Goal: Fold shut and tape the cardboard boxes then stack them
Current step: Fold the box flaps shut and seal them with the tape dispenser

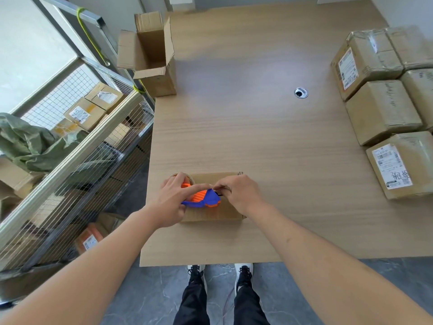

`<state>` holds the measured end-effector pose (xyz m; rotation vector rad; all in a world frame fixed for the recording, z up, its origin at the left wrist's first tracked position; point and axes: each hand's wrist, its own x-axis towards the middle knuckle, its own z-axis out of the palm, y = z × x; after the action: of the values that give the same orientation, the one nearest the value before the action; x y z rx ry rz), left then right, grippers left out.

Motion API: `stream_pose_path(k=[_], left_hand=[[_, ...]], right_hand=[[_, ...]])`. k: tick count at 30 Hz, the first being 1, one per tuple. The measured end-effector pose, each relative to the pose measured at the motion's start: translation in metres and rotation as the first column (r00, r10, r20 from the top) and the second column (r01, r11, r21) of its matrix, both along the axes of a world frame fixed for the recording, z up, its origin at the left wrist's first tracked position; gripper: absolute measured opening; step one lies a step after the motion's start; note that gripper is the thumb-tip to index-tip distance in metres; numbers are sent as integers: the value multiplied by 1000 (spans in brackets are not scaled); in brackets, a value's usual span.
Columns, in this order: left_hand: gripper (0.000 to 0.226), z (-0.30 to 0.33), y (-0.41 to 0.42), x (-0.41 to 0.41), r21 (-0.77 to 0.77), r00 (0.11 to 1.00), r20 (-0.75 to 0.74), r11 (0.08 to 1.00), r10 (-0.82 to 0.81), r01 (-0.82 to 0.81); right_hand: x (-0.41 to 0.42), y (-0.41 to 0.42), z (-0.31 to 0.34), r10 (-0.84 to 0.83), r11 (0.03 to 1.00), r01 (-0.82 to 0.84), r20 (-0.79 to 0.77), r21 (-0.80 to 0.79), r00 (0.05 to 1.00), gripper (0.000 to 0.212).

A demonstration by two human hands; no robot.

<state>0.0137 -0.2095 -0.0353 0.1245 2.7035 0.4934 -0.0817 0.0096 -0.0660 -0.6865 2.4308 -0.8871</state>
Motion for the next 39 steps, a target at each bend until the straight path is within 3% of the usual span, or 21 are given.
stream_pose_path(k=[6, 10, 16, 21, 27, 30, 34, 39], left_hand=[[94, -5, 11, 19, -24, 997, -77, 999, 24, -26], [98, -10, 11, 22, 11, 992, -114, 998, 63, -62], [73, -15, 10, 22, -18, 984, -174, 999, 35, -38], [70, -18, 10, 24, -93, 963, -270, 996, -11, -15], [73, -17, 6, 25, -172, 966, -257, 985, -21, -25], [70, -16, 2, 27, -175, 967, -256, 984, -14, -32], [67, -16, 0, 27, -190, 972, -232, 982, -28, -17], [60, -7, 0, 24, -202, 988, -149, 979, -30, 0]], right_hand=[[-4, -2, 1, -42, 996, 44, -29, 82, 999, 12], [-5, 2, 2, -8, 998, 8, 2, 63, 1000, 24], [-5, 3, 2, 7, 998, -7, 1, 60, 1000, 8], [-3, -3, 1, -38, 995, 38, 2, 88, 999, 7], [-1, 4, 4, -65, 997, 64, 30, 49, 997, 14], [-5, 30, 8, -162, 986, 161, 25, 41, 986, 13], [-8, 66, 12, -232, 971, 219, 161, 91, 959, 24], [-3, 66, 7, -342, 936, 345, 408, 69, 846, 13]])
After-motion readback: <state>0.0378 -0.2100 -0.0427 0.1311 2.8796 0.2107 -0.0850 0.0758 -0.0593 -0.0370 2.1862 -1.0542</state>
